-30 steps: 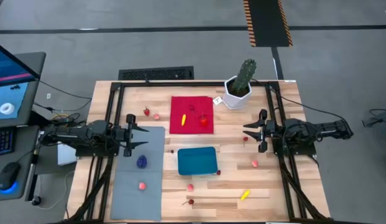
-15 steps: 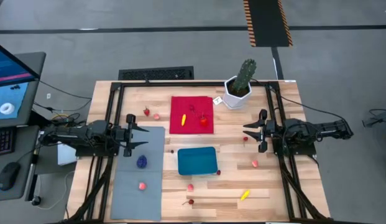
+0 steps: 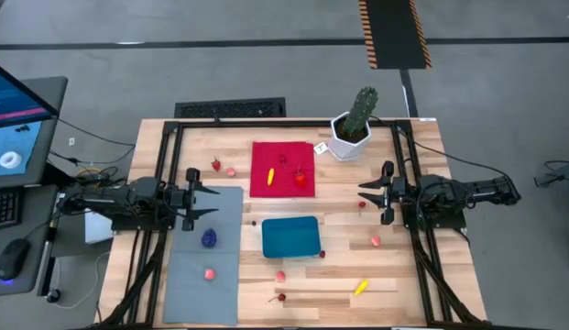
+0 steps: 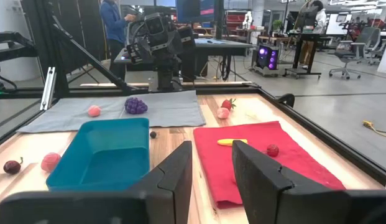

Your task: Pick and placing Produce into tupperware

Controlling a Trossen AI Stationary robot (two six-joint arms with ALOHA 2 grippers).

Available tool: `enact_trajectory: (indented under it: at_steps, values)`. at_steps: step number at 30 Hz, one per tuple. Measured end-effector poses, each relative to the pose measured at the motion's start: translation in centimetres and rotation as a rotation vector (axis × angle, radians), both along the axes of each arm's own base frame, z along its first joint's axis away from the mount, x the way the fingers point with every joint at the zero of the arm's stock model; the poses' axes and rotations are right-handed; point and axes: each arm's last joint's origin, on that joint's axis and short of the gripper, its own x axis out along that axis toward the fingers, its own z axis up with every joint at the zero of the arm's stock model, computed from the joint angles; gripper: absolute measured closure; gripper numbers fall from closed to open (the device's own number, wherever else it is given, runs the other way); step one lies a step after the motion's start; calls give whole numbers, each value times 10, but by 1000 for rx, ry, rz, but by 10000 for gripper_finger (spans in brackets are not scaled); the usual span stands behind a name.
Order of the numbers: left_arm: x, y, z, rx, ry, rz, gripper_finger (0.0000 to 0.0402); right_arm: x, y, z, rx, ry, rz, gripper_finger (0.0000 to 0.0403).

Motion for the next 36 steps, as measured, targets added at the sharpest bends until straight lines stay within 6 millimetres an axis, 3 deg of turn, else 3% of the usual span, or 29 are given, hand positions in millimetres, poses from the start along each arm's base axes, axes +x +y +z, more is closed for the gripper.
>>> enact_trajectory:
  at_steps: [6, 12, 17, 20, 36]
  values:
    - [0, 0, 0, 0, 0, -1, 187, 0, -1, 0, -146, 15, 2, 264]
    - [0, 0, 0, 0, 0, 0, 187, 0, -1, 0, -155, 16, 2, 265]
    - [0, 0, 0, -6, -1, -1, 187, 1, 0, 3, 98, -49, 12, 264]
    - [0, 0, 0, -95, 6, -11, 187, 0, 0, 8, 225, -115, 10, 266]
    - [-3, 2, 19, -431, -185, 15, 187, 0, 1, 14, 305, -173, 46, 266]
